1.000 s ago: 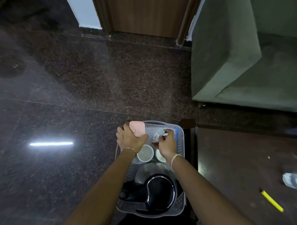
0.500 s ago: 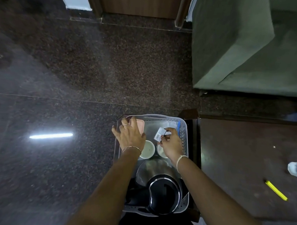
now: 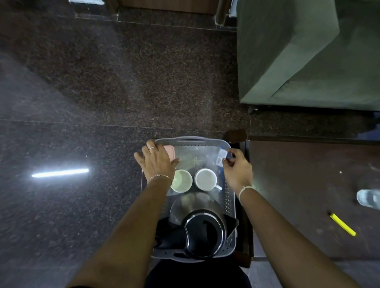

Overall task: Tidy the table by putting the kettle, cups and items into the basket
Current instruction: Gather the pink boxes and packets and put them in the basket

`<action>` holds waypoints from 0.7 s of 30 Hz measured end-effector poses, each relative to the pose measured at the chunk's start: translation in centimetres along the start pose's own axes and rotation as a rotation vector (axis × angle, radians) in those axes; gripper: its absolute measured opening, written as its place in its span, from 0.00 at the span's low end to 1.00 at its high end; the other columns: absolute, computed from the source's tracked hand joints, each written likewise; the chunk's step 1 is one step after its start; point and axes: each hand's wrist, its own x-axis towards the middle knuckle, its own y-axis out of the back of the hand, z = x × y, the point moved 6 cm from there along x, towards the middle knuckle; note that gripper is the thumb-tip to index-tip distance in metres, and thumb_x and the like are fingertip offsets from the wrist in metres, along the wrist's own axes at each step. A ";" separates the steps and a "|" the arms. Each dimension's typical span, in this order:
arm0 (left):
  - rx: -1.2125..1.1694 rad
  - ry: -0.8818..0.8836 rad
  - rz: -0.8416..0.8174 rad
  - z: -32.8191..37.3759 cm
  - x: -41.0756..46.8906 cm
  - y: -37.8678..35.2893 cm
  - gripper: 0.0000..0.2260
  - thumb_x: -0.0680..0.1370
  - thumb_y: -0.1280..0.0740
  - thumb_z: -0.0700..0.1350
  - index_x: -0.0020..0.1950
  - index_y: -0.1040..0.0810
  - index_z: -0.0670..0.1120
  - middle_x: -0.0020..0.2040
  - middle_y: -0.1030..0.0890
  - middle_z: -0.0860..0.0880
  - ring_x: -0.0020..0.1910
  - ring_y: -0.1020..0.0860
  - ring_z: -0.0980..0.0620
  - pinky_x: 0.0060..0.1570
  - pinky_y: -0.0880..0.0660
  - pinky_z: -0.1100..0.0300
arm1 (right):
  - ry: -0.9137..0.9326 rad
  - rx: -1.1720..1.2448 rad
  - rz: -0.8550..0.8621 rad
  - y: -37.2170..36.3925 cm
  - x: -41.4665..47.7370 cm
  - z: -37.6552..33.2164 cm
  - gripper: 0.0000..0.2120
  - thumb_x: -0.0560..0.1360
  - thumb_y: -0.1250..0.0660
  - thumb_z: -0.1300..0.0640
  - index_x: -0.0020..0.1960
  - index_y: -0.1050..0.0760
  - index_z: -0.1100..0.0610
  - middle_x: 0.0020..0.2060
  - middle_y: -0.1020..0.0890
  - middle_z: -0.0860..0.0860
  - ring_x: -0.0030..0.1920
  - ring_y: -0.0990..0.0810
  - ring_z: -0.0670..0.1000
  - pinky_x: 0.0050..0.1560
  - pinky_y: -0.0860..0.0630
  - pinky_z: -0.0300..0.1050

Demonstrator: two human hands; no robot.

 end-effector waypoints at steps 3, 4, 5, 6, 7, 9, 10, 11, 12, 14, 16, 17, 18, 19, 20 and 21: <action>-0.051 -0.004 0.048 0.3 -0.1 0.7 0.30 0.71 0.33 0.65 0.61 0.29 0.43 0.63 0.30 0.42 0.60 0.30 0.41 0.65 0.40 0.39 | 0.050 -0.088 -0.002 1.1 0.1 0.3 0.14 0.75 0.33 0.57 0.61 0.24 0.50 0.50 0.15 0.55 0.50 0.17 0.58 0.49 0.24 0.44; -0.066 -0.011 0.058 0.5 -0.2 0.9 0.29 0.71 0.33 0.64 0.61 0.29 0.43 0.62 0.30 0.42 0.60 0.30 0.41 0.65 0.40 0.39 | 0.077 -0.129 -0.010 1.3 0.0 0.3 0.14 0.75 0.33 0.56 0.60 0.23 0.50 0.49 0.15 0.55 0.50 0.17 0.59 0.49 0.22 0.47; -0.077 -0.017 0.063 0.7 -0.3 1.0 0.28 0.72 0.34 0.62 0.61 0.29 0.43 0.62 0.29 0.42 0.60 0.29 0.40 0.65 0.40 0.39 | 0.112 -0.181 -0.018 1.3 0.0 0.2 0.12 0.75 0.33 0.56 0.59 0.23 0.51 0.49 0.15 0.56 0.49 0.17 0.61 0.48 0.21 0.50; -0.088 -0.018 0.067 0.9 -0.5 1.0 0.26 0.73 0.34 0.61 0.61 0.29 0.43 0.62 0.29 0.42 0.60 0.29 0.40 0.65 0.40 0.39 | 0.157 -0.245 -0.027 1.3 0.0 0.0 0.11 0.76 0.34 0.55 0.58 0.22 0.52 0.48 0.15 0.57 0.48 0.18 0.62 0.46 0.21 0.51; -0.100 -0.014 0.072 1.1 -0.6 1.1 0.25 0.73 0.33 0.59 0.60 0.28 0.43 0.61 0.29 0.42 0.60 0.29 0.40 0.65 0.40 0.38 | 0.204 -0.321 -0.039 1.1 0.0 -0.3 0.10 0.76 0.35 0.55 0.56 0.22 0.53 0.47 0.15 0.58 0.47 0.18 0.63 0.44 0.21 0.52; -0.121 -0.004 0.077 1.4 -0.8 1.2 0.23 0.72 0.33 0.57 0.59 0.28 0.43 0.59 0.28 0.42 0.60 0.29 0.40 0.65 0.39 0.38 | 0.276 -0.473 -0.083 0.5 -0.1 -0.7 0.10 0.77 0.36 0.53 0.54 0.22 0.56 0.47 0.16 0.59 0.47 0.19 0.64 0.43 0.23 0.52; -0.125 -0.005 0.076 1.6 -0.9 1.2 0.22 0.72 0.33 0.56 0.59 0.28 0.43 0.59 0.28 0.41 0.60 0.29 0.40 0.65 0.39 0.38 | 0.299 -0.537 -0.110 0.1 -0.1 -0.9 0.10 0.78 0.37 0.52 0.54 0.22 0.57 0.47 0.17 0.59 0.47 0.19 0.64 0.43 0.23 0.52; -0.123 -0.013 0.073 1.8 -0.9 1.2 0.22 0.73 0.33 0.55 0.59 0.28 0.43 0.59 0.27 0.41 0.60 0.29 0.40 0.65 0.39 0.38 | 0.314 -0.592 -0.134 -0.2 -0.2 -1.1 0.11 0.79 0.38 0.53 0.54 0.22 0.57 0.48 0.17 0.59 0.47 0.19 0.64 0.44 0.23 0.53; -0.120 -0.026 0.070 2.1 -1.0 1.3 0.21 0.73 0.33 0.55 0.59 0.28 0.43 0.59 0.27 0.41 0.61 0.29 0.40 0.65 0.39 0.38 | 0.323 -0.645 -0.155 -0.6 -0.3 -1.1 0.11 0.79 0.39 0.53 0.54 0.22 0.58 0.49 0.17 0.59 0.48 0.19 0.64 0.45 0.22 0.52; -0.118 -0.058 0.070 2.6 -1.1 1.4 0.20 0.73 0.34 0.54 0.59 0.27 0.44 0.59 0.26 0.42 0.61 0.28 0.40 0.65 0.39 0.38 | 0.331 -0.748 -0.182 -1.1 -0.5 -1.2 0.10 0.79 0.39 0.56 0.55 0.21 0.58 0.50 0.17 0.57 0.49 0.18 0.62 0.46 0.22 0.51; -0.122 -0.087 0.075 3.1 -1.0 1.5 0.19 0.73 0.35 0.54 0.59 0.26 0.45 0.58 0.24 0.42 0.61 0.28 0.41 0.64 0.39 0.39 | 0.330 -0.828 -0.187 -1.3 -0.7 -1.2 0.10 0.79 0.39 0.59 0.55 0.21 0.58 0.50 0.17 0.56 0.50 0.17 0.60 0.45 0.22 0.49; -0.128 -0.097 0.076 3.2 -1.0 1.6 0.18 0.73 0.35 0.54 0.60 0.25 0.46 0.58 0.23 0.43 0.61 0.28 0.41 0.64 0.39 0.40 | 0.333 -0.862 -0.189 -1.4 -0.8 -1.2 0.10 0.79 0.40 0.60 0.55 0.21 0.58 0.50 0.17 0.55 0.50 0.17 0.59 0.45 0.22 0.49; -0.137 -0.102 0.075 3.3 -1.0 1.6 0.18 0.74 0.36 0.54 0.60 0.25 0.47 0.58 0.23 0.43 0.61 0.28 0.41 0.63 0.39 0.40 | 0.341 -0.888 -0.192 -1.5 -0.9 -1.3 0.11 0.79 0.40 0.61 0.56 0.21 0.58 0.50 0.17 0.55 0.51 0.17 0.59 0.45 0.22 0.49; -0.143 -0.106 0.073 3.5 -1.0 1.7 0.18 0.74 0.36 0.54 0.60 0.24 0.47 0.57 0.22 0.43 0.61 0.28 0.41 0.63 0.39 0.40 | 0.349 -0.900 -0.192 -1.5 -1.0 -1.4 0.11 0.78 0.40 0.62 0.56 0.20 0.58 0.50 0.17 0.55 0.51 0.17 0.59 0.46 0.22 0.49; -0.144 -0.110 0.072 3.6 -1.1 1.8 0.18 0.74 0.36 0.54 0.61 0.24 0.47 0.57 0.21 0.43 0.61 0.27 0.41 0.63 0.38 0.40 | 0.355 -0.895 -0.187 -1.4 -1.1 -1.5 0.11 0.78 0.40 0.62 0.55 0.20 0.58 0.50 0.17 0.55 0.51 0.17 0.59 0.46 0.22 0.49; -0.141 -0.116 0.070 3.9 -1.2 1.9 0.18 0.74 0.37 0.54 0.61 0.24 0.48 0.57 0.21 0.44 0.60 0.27 0.41 0.62 0.38 0.40 | 0.359 -0.874 -0.179 -1.1 -1.1 -1.5 0.10 0.78 0.39 0.62 0.55 0.21 0.58 0.50 0.17 0.55 0.51 0.17 0.59 0.46 0.22 0.49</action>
